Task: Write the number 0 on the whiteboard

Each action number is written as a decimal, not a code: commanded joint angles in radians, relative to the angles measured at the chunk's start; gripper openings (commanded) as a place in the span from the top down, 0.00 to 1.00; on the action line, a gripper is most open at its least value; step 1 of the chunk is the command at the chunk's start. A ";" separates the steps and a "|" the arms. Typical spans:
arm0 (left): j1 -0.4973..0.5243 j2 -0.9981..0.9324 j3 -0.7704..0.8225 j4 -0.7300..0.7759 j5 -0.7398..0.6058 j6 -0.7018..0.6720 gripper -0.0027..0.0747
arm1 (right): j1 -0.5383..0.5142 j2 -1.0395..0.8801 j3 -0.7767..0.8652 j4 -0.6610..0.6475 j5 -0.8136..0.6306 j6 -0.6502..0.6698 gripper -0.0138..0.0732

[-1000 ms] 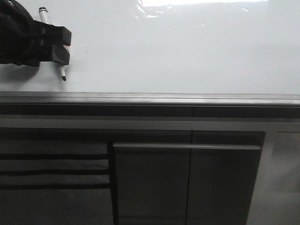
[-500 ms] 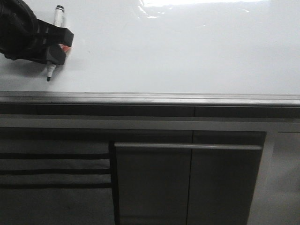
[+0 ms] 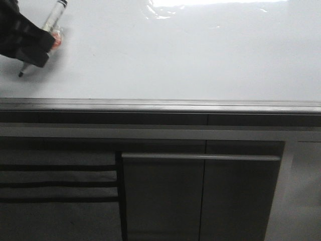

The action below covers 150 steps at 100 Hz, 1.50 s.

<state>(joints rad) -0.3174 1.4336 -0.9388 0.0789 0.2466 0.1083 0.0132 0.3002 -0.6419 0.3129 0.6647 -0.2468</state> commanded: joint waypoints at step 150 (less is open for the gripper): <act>-0.632 -0.177 -0.204 -0.207 0.636 0.412 0.99 | 0.719 0.966 -0.558 0.206 0.281 -0.785 0.46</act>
<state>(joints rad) -0.9428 1.2718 -1.1084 -0.1136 0.9217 0.5195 0.7330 1.2864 -1.1648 0.4816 0.9816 -1.0246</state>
